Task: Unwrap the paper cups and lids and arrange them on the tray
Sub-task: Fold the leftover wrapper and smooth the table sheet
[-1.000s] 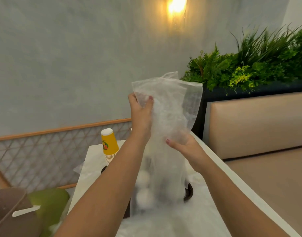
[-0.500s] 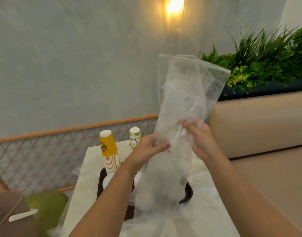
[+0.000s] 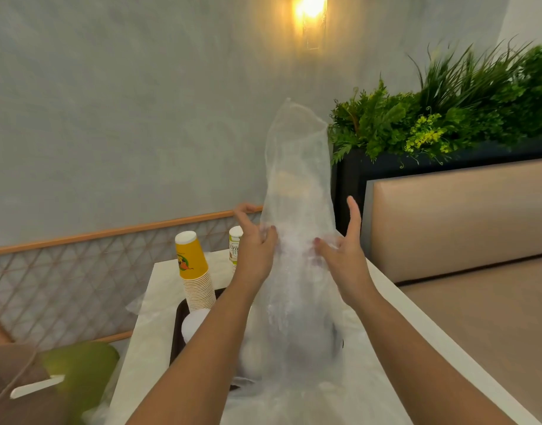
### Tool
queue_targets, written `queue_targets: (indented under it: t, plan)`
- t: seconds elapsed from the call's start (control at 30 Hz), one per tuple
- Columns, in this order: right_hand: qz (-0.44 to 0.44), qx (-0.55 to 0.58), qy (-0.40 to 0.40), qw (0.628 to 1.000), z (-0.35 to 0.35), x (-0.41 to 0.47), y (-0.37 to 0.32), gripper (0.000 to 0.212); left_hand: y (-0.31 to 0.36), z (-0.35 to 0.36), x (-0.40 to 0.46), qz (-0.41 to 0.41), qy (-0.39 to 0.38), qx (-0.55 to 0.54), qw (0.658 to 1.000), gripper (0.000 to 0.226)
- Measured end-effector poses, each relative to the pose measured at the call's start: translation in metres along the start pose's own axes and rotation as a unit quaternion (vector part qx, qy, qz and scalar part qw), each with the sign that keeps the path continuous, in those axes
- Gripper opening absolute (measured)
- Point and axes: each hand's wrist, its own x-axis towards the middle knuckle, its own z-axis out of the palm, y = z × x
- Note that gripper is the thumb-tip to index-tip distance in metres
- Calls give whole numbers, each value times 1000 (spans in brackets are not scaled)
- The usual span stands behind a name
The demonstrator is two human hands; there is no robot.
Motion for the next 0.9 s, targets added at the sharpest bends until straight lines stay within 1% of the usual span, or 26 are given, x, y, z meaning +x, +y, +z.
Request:
queue_targets:
  t: [0.1, 0.13, 0.17, 0.2, 0.23, 0.27, 0.33, 0.37, 0.43, 0.47, 0.53, 0.6, 0.67, 0.73, 0.8, 0.87, 0.9]
  plan:
    - [-20, -51, -36, 998, -1, 3, -3, 39, -3, 0, 4, 24, -20, 38, 999, 32]
    - [-15, -70, -63, 995, -2, 3, -6, 29, -3, -1, 5, 27, -34, 44, 998, 32]
    - [-9, -87, -95, 992, -4, 3, -7, 25, -3, -2, 6, 25, -48, 46, 997, 34]
    - [-2, -105, -127, 986, -6, 3, -8, 30, -2, -3, 6, 21, -60, 43, 997, 34]
    - [5, -123, -150, 981, -9, 3, -10, 41, -1, -5, 7, 10, -72, 34, 997, 35]
    - [13, -144, -161, 976, -11, 3, -11, 54, 1, -7, 8, -12, -88, 19, 996, 34]
    - [15, -186, -157, 970, -12, 4, -15, 73, 4, -11, 9, -61, -146, -30, 987, 20]
    - [10, -199, -148, 969, -13, 5, -16, 77, 4, -15, 10, -73, -177, -31, 981, 23]
    - [-6, -218, -127, 968, -14, 6, -18, 75, 1, -21, 13, -71, -218, 33, 973, 54]
    - [-15, -224, -117, 968, -15, 6, -19, 71, 1, -23, 14, -62, -220, 77, 970, 64]
    - [-27, -232, -95, 968, -15, 5, -20, 61, 2, -23, 16, -32, -206, 160, 965, 70]
    - [-40, -243, -70, 967, -13, 2, -20, 50, 1, -21, 17, 4, -185, 240, 953, 61]
    - [-75, -247, -44, 965, -11, 1, -17, 35, 0, -20, 19, 32, -147, 274, 950, 41]
    - [-126, -264, -17, 956, -11, 0, -14, 20, 0, -20, 19, 54, -91, 261, 959, 25]
    - [-186, -304, 28, 934, -12, 2, -13, 12, 1, -22, 18, 78, -60, 210, 973, 21]
    - [-233, -305, 58, 922, -15, 4, -14, 19, -1, -25, 18, 83, -74, 128, 986, 18]
    - [-234, -285, 45, 928, -17, 5, -16, 27, -1, -26, 18, 76, -89, 86, 989, 16]
